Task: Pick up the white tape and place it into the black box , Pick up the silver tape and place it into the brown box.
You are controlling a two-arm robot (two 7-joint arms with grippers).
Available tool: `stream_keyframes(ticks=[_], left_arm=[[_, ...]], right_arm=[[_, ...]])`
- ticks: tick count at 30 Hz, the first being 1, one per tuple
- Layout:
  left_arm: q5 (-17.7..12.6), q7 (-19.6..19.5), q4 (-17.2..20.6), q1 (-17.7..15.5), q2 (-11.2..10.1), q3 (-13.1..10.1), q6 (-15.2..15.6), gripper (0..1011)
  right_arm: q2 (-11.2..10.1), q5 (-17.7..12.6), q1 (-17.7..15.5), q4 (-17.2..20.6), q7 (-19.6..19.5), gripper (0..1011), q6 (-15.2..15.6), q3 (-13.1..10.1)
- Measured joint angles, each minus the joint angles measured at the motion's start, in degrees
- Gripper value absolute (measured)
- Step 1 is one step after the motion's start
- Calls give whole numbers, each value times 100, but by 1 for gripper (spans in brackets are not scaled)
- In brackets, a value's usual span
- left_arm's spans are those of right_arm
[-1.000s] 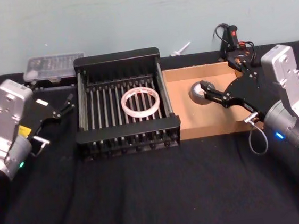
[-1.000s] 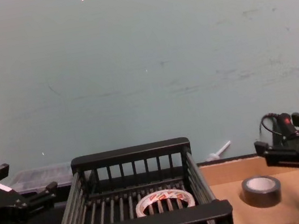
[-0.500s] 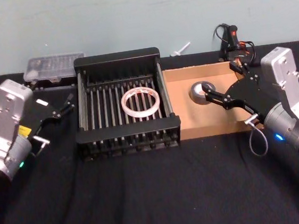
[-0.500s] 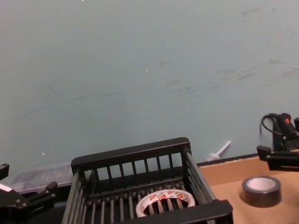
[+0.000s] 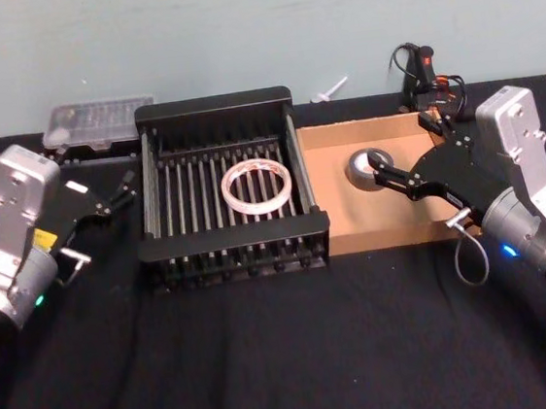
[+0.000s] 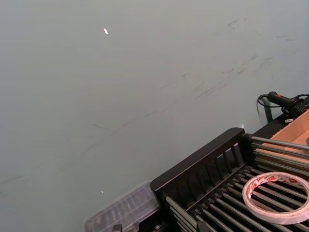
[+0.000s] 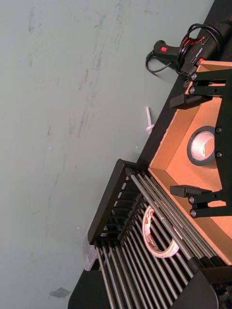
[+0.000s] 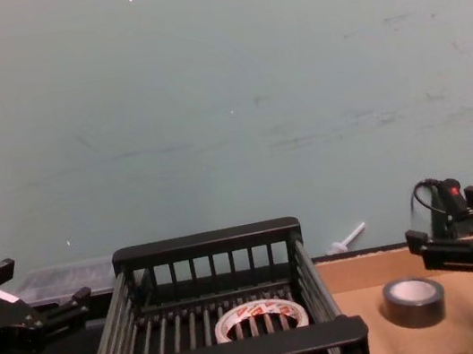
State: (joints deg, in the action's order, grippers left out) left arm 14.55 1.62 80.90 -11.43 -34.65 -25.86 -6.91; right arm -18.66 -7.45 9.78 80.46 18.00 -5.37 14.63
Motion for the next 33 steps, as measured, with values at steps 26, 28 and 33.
stream_keyframes(ticks=[26, 28, 33], left_arm=[[0, 0, 0, 0, 0, 0, 0, 1001], [0, 0, 0, 0, 0, 0, 0, 1001], [0, 0, 0, 0, 0, 0, 0, 1001]], right_arm=[[-2, 0, 0, 4, 3, 1000, -4, 1], [-2, 0, 0, 4, 3, 1000, -4, 1], [-2, 0, 0, 4, 3, 1000, -4, 1]])
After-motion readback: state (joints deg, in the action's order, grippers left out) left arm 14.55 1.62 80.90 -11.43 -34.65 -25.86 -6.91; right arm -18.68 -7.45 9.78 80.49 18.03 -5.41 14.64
